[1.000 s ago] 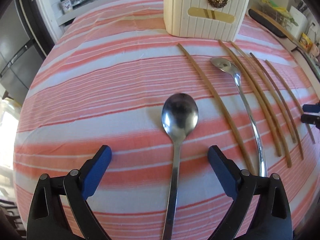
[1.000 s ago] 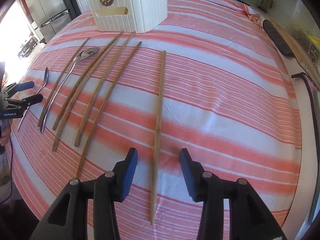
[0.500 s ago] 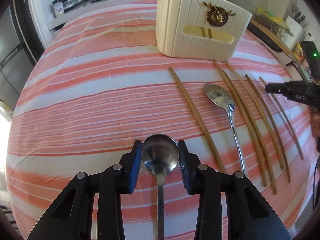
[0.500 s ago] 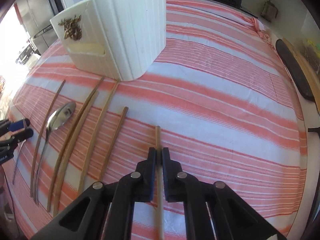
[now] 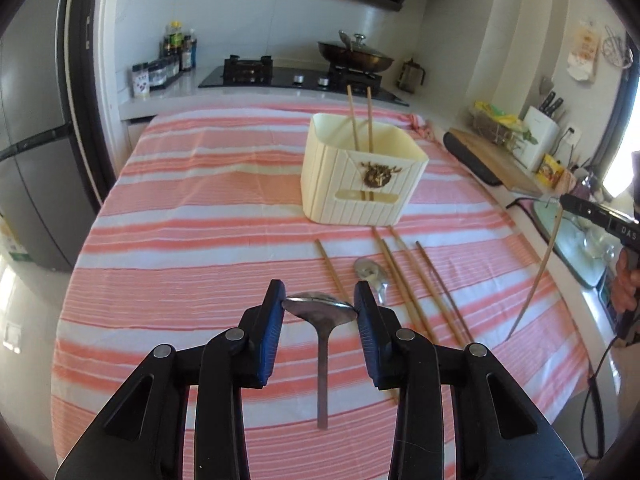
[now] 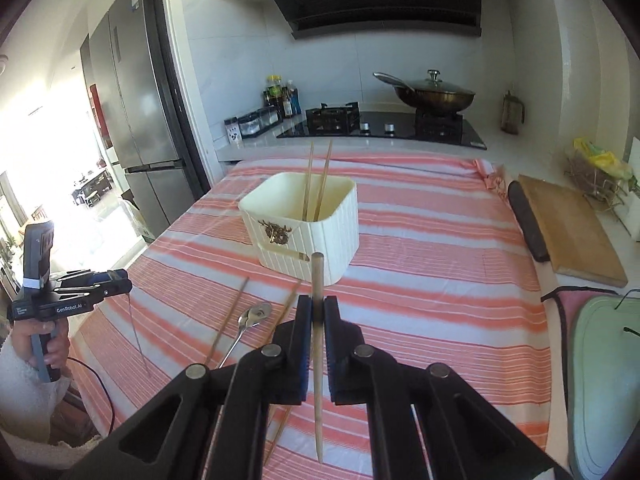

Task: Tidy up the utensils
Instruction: 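Lift the spoon and chopstick over the white holder and open both tools to drop them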

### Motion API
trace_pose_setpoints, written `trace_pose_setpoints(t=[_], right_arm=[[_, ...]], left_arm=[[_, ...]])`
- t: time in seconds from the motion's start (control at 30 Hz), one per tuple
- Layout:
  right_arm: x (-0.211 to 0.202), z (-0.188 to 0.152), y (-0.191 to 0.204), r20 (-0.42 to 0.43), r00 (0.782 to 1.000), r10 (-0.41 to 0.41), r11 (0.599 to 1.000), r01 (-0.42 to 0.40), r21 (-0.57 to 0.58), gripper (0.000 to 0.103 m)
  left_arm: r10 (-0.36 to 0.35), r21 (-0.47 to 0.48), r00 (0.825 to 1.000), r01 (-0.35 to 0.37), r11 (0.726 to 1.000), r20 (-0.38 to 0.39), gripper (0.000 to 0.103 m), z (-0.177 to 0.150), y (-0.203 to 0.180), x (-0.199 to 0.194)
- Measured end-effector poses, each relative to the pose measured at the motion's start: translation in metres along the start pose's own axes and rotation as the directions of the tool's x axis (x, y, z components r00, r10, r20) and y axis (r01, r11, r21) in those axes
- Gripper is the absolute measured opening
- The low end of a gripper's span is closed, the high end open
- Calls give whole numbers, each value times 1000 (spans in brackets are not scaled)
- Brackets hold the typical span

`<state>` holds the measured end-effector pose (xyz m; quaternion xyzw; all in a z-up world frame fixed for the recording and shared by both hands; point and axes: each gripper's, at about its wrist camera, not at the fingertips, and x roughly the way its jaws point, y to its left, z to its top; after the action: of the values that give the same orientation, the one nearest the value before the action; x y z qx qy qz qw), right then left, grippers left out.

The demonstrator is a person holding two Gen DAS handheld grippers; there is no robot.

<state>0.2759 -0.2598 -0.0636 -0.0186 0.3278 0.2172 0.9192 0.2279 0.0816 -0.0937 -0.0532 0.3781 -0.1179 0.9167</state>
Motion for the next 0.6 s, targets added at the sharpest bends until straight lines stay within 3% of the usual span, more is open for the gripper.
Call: trace_pose_setpoints(t=[0.27, 0.43, 0.6], right_arm=[[-23, 22, 5, 120, 993, -17, 1000, 18, -9, 6], [-22, 61, 7, 217, 975, -46, 997, 59, -52, 6], [-14, 113, 11, 342, 938, -53, 993, 85, -79, 6]], left_arm=[[-59, -21, 997, 60, 998, 50, 35, 34, -2, -16], [-105, -12, 989, 107, 994, 101, 35, 90, -10, -25], [-77, 16, 966, 76, 997, 246, 35, 162, -27, -34]])
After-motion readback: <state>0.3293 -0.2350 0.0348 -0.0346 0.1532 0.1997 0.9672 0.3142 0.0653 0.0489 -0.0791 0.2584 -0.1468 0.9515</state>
